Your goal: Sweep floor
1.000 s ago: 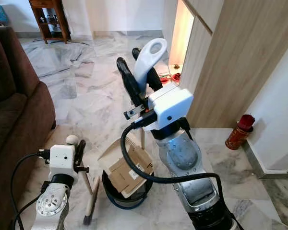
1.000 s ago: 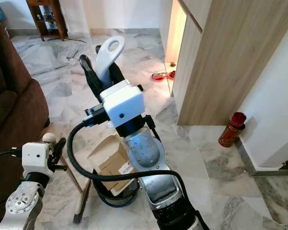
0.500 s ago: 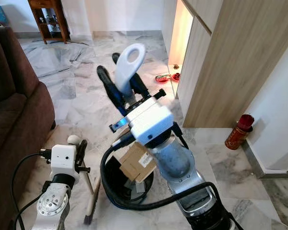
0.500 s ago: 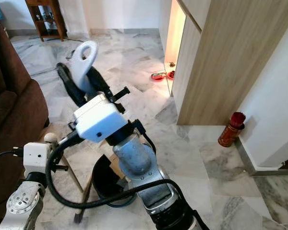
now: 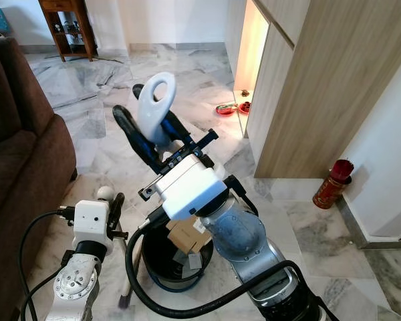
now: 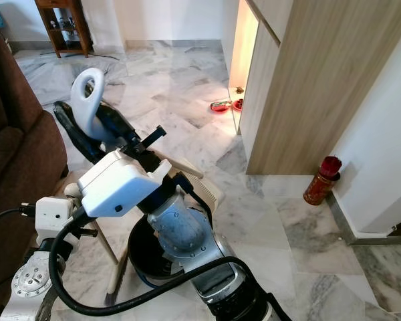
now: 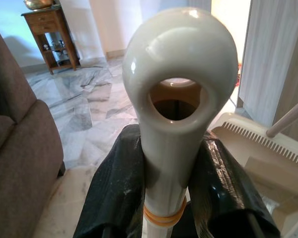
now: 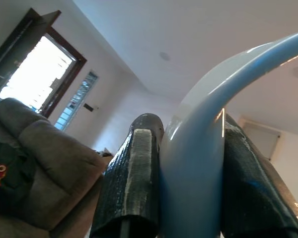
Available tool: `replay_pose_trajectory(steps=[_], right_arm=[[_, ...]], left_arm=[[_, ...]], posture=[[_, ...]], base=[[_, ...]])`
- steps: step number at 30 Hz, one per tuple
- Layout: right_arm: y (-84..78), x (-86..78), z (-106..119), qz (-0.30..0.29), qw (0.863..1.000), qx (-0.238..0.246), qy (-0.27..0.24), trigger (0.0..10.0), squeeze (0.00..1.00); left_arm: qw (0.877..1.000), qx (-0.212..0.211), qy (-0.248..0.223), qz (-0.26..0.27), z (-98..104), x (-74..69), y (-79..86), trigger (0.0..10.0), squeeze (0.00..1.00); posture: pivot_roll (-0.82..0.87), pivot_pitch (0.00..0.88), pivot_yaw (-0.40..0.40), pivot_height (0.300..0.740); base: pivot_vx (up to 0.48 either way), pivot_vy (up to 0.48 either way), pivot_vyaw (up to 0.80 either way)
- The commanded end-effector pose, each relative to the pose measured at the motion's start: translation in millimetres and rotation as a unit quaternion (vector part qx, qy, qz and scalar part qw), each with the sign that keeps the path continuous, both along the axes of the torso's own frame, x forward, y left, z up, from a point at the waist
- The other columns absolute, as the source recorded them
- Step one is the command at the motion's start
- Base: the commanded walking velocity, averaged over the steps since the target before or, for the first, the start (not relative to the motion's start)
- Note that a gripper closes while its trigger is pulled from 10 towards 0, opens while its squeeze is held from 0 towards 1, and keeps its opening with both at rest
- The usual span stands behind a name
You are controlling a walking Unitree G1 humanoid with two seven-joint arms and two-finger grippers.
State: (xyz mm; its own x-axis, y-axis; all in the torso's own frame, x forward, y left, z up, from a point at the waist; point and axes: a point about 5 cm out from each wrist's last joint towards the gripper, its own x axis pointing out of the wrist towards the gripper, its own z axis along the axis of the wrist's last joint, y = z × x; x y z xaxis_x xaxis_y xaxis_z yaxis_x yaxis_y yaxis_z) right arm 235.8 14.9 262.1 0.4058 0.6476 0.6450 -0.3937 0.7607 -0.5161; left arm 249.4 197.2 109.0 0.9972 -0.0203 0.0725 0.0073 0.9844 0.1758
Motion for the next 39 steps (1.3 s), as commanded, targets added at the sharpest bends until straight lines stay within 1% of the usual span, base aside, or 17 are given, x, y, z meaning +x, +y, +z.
replay_pose_trajectory(steps=[1,6,15,18,20,21,22,23,25,27,30,31,33,35,36,37,39], right_arm=[[1.9,-12.2,15,0.02,0.999,0.013,-0.045,10.0,0.0],[1.3,-11.9,15,0.015,0.999,0.013,-0.047,10.0,0.0],[-3.5,-6.4,17,-0.018,0.998,0.01,-0.06,10.0,0.0],[-10.1,-0.7,18,-0.051,0.996,0.006,-0.074,10.0,0.0],[-19.5,7.3,21,-0.091,0.992,0.002,-0.087,10.0,0.0],[-32.5,16.6,23,-0.126,0.988,0.004,-0.091,10.0,0.0],[-32.5,16.6,23,-0.126,0.988,0.004,-0.091,10.0,0.0],[-46.4,25.9,24,-0.165,0.982,-0.001,-0.094,10.0,0.0],[-68.3,37.4,22,-0.21,0.973,-0.011,-0.09,10.0,0.0],[-85.9,45.2,17,-0.239,0.968,-0.011,-0.075,10.0,0.0],[-104.8,52.2,11,-0.269,0.961,-0.009,-0.058,10.0,0.0],[-108.1,53.2,10,-0.274,0.96,-0.008,-0.054,10.0,0.0],[-135.2,63.2,-9,-0.319,0.948,0.016,0.003,10.0,0.0],[-143.9,65.6,-17,-0.332,0.942,0.03,0.026,10.0,0.0],[-151.7,67.9,-24,-0.343,0.937,0.042,0.046,10.0,0.0],[-151.7,67.9,-24,-0.343,0.937,0.042,0.046,10.0,0.0],[-162.0,71.5,-38,-0.355,0.929,0.063,0.083,10.0,0.0]], left_arm=[[1.0,0.014,-0.025,-0.006,10,3.2,-1.5,10.0,0.0],[1.0,0.015,-0.024,-0.006,9,3.1,-1.5,10.0,0.0],[1.0,0.015,-0.023,-0.006,8,3.1,-1.6,10.0,0.0],[1.0,0.017,-0.024,-0.007,8,3.2,-1.8,10.0,0.0],[0.999,0.02,-0.024,-0.008,8,3.5,-2.4,10.0,0.0],[0.999,0.02,-0.024,-0.008,8,3.4,-2.4,10.0,0.0],[0.999,0.02,-0.024,-0.008,8,3.4,-2.4,10.0,0.0],[1.0,0.019,-0.023,-0.009,7,3.1,-2.6,10.0,0.0],[1.0,0.018,-0.022,-0.009,6,3.0,-3.1,10.0,0.0],[1.0,0.017,-0.022,-0.009,6,3.3,-3.0,10.0,0.0],[1.0,0.017,-0.022,-0.009,6,3.9,-2.8,10.0,0.0],[1.0,0.017,-0.022,-0.009,6,4.0,-2.7,10.0,0.0],[1.0,0.016,-0.022,-0.009,6,4.8,-2.4,10.0,0.0],[1.0,0.016,-0.022,-0.009,6,4.7,-2.1,10.0,0.0],[1.0,0.016,-0.023,-0.009,6,4.7,-2.1,10.0,0.0],[1.0,0.016,-0.023,-0.009,6,4.7,-2.1,10.0,0.0],[1.0,0.014,-0.022,-0.009,6,4.6,-1.5,10.0,0.0]], posture=[[0.01,0.066,-0.006,0.74],[0.01,0.068,-0.006,0.74],[0.01,0.068,-0.006,0.74],[0.01,0.068,-0.006,0.74],[0.01,0.069,-0.007,0.74],[0.01,0.068,-0.007,0.74],[0.01,0.068,-0.007,0.74],[0.01,0.067,-0.007,0.74],[0.0,0.07,-0.007,0.74],[0.0,0.068,-0.007,0.74],[0.0,0.074,-0.007,0.74],[0.0,0.074,-0.007,0.74],[0.0,0.074,-0.007,0.74],[0.0,0.071,-0.005,0.74],[0.0,0.071,-0.005,0.74],[0.0,0.071,-0.005,0.74],[0.0,0.068,-0.003,0.74]], base=[[0.0,0.0,0.0],[0.0,0.0,0.0],[0.0,0.0,0.0],[0.0,0.0,0.0],[0.0,0.0,0.0],[0.0,0.0,0.0],[0.0,0.0,0.0],[0.0,0.0,0.0],[0.0,0.0,0.0],[0.0,0.0,0.0],[0.0,0.0,0.0],[0.0,0.0,0.0],[0.0,0.0,0.0],[0.0,0.0,0.0],[0.0,0.0,0.0],[0.0,0.0,0.0],[0.0,0.0,0.0]])
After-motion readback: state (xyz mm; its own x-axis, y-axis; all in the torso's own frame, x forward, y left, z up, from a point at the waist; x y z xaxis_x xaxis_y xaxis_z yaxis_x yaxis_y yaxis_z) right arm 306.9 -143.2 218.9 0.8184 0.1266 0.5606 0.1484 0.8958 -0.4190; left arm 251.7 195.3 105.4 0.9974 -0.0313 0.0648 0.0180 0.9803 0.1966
